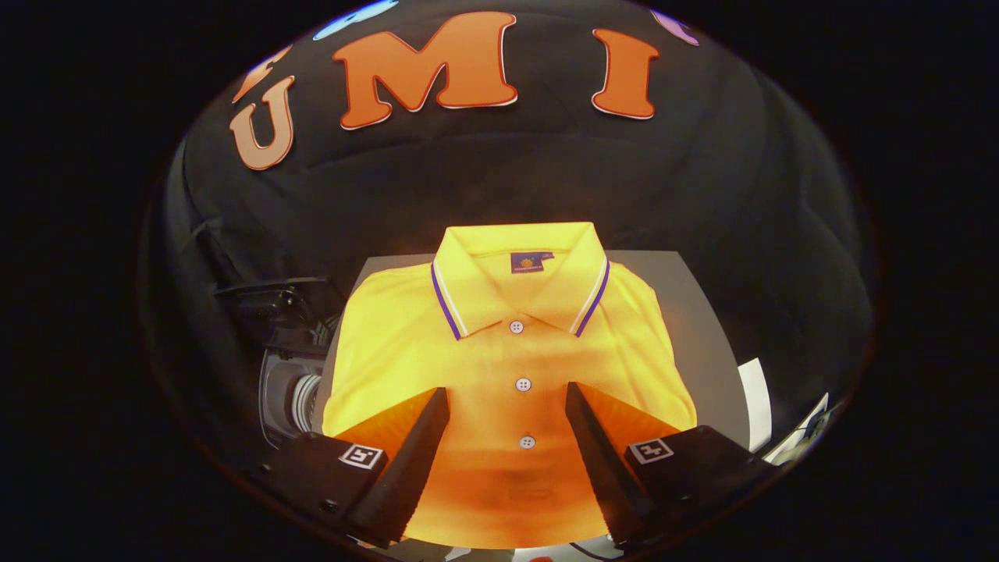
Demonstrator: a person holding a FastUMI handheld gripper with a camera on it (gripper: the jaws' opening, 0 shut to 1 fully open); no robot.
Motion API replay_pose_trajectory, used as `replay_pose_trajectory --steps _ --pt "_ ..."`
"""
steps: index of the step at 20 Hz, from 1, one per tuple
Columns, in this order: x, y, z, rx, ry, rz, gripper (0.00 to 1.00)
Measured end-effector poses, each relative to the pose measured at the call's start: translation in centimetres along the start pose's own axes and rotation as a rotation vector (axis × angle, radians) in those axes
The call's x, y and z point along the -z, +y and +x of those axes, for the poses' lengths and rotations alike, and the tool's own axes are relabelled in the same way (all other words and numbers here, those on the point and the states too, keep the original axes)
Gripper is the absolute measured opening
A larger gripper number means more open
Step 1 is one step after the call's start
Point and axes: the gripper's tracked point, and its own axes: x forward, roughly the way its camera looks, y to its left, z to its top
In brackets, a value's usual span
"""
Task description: Put the clothes into the washing machine and then close the washing machine lid.
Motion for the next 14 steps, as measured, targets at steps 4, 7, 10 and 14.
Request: replay_pose_trajectory --steps 4,7,10,14 --pt "0.00 -0.01 0.38 -0.013 -0.031 -0.014 0.99" --pt "0.21 0.10 0.49 -0.011 -0.028 -0.028 0.99" --pt "0.41 0.19 0.54 -0.007 -0.019 -0.024 0.95" --pt "0.49 0.23 0.42 -0.028 -0.010 -0.032 0.69"
